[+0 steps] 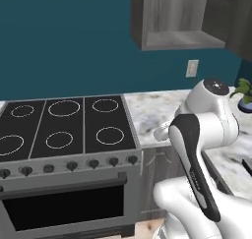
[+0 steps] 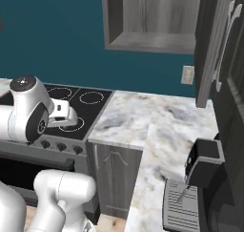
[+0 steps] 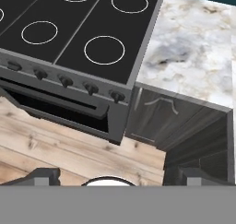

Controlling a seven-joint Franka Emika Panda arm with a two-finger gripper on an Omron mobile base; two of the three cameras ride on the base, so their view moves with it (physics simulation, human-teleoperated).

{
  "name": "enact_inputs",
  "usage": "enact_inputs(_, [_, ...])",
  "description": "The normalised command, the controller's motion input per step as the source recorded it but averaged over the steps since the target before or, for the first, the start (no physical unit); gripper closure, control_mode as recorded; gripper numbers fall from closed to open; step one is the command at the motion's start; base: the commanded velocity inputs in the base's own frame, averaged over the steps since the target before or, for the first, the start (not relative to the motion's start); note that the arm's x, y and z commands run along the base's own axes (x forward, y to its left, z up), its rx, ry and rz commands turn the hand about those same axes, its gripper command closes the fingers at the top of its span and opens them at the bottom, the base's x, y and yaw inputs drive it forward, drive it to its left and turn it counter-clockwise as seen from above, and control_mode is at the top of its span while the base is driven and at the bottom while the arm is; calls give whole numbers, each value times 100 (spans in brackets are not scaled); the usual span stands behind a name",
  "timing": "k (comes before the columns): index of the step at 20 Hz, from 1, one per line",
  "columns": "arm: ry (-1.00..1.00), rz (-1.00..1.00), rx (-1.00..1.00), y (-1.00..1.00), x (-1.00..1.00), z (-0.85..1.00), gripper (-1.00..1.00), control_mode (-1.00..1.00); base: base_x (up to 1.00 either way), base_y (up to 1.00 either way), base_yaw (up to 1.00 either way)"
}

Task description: Pick up the bowls on the counter and stack them on top of one another in the open cabinet. Place the smaller bowl on top of the larger bowl.

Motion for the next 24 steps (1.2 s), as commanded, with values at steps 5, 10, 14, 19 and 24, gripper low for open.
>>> enact_inputs(5, [0,0,0,0,0,0,-100,100,-33,24,5])
enact_inputs(10, [0,0,0,0,0,0,-100,100,-32,28,5])
enact_inputs(14, [0,0,0,0,0,0,-100,100,-28,30,3])
enact_inputs(19, [0,0,0,0,0,0,-100,100,-25,42,1])
enact_inputs(24, [0,0,0,0,0,0,-100,100,-16,51,0])
